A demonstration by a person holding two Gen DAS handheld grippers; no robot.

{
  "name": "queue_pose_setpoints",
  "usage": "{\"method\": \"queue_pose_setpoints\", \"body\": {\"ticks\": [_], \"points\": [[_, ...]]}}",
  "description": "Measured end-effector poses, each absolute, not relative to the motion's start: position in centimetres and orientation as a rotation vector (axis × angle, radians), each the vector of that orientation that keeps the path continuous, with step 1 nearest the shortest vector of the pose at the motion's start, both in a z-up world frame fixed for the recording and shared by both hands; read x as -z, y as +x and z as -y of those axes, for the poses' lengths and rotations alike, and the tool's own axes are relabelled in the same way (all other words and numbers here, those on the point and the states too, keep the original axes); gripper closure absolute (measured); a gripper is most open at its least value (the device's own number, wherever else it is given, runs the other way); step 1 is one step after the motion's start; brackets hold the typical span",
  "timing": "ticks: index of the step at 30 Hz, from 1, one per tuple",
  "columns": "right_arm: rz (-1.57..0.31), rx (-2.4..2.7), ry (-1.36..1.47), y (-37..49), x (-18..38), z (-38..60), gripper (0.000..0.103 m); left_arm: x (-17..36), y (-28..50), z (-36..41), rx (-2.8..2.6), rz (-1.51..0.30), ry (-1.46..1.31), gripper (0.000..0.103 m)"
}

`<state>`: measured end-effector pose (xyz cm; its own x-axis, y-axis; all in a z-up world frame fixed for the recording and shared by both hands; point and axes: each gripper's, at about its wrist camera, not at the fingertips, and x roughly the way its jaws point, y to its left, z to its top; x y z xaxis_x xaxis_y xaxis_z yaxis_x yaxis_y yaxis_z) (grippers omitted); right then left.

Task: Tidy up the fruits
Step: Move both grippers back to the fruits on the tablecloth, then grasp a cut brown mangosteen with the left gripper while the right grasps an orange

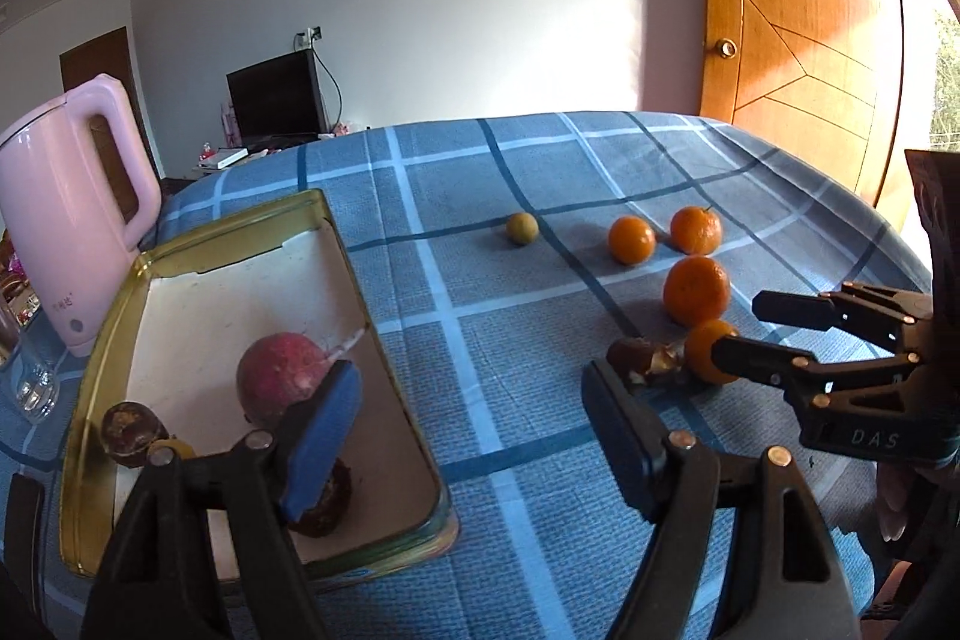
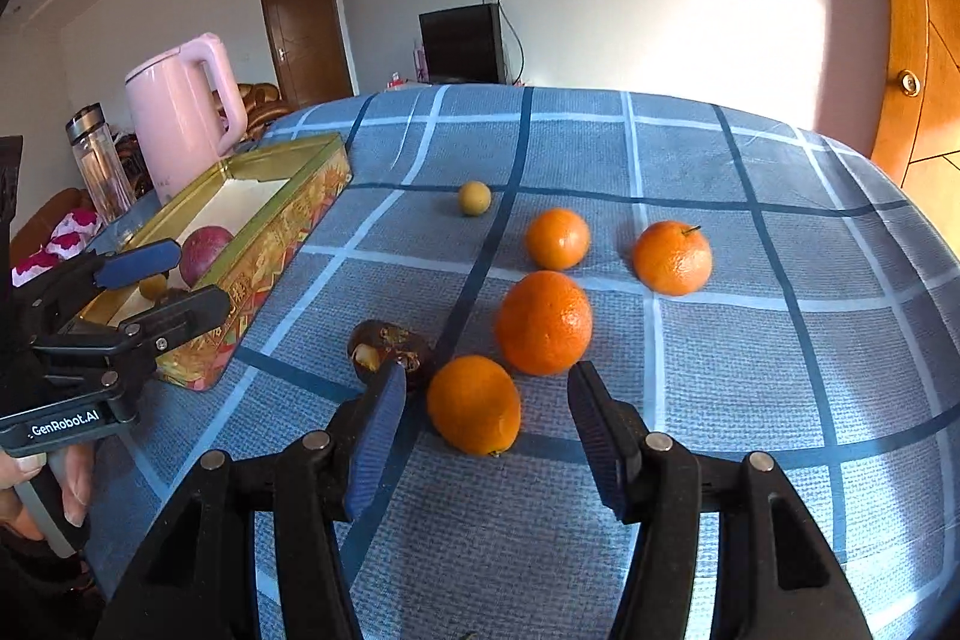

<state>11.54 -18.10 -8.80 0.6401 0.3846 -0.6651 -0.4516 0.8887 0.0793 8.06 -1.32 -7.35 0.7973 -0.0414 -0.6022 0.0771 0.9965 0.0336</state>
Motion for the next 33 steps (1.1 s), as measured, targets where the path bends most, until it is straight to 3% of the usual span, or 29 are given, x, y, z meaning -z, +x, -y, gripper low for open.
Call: {"method": "queue_pose_setpoints", "body": {"ticks": [5, 7, 8, 30, 32, 33], "points": [[-0.799, -0.500, -0.102, 12.5, 9.8, 17.8, 0.045, 7.4, 8.4, 2.0, 0.081, -0.649, 0.059, 0.025], [-0.809, -0.498, -0.102, 12.6, 9.9, 17.8, 0.052, 7.6, 8.6, 2.5, 0.090, -0.654, 0.070, 0.025], [-0.824, -0.501, -0.109, 12.7, 10.1, 17.7, 0.064, 7.7, 8.7, 2.7, 0.095, -0.657, 0.075, 0.025], [-0.701, -0.314, 0.009, 13.0, 8.3, 23.7, 0.064, 9.6, 12.7, 8.4, 0.258, -0.786, 0.078, 0.025], [-0.706, -0.324, 0.013, 13.1, 8.3, 23.6, 0.064, 10.1, 13.1, 8.8, 0.269, -0.809, 0.089, 0.030], [-0.710, -0.328, 0.014, 13.2, 8.4, 23.6, 0.064, 10.2, 13.2, 8.9, 0.280, -0.825, 0.090, 0.040]]}}
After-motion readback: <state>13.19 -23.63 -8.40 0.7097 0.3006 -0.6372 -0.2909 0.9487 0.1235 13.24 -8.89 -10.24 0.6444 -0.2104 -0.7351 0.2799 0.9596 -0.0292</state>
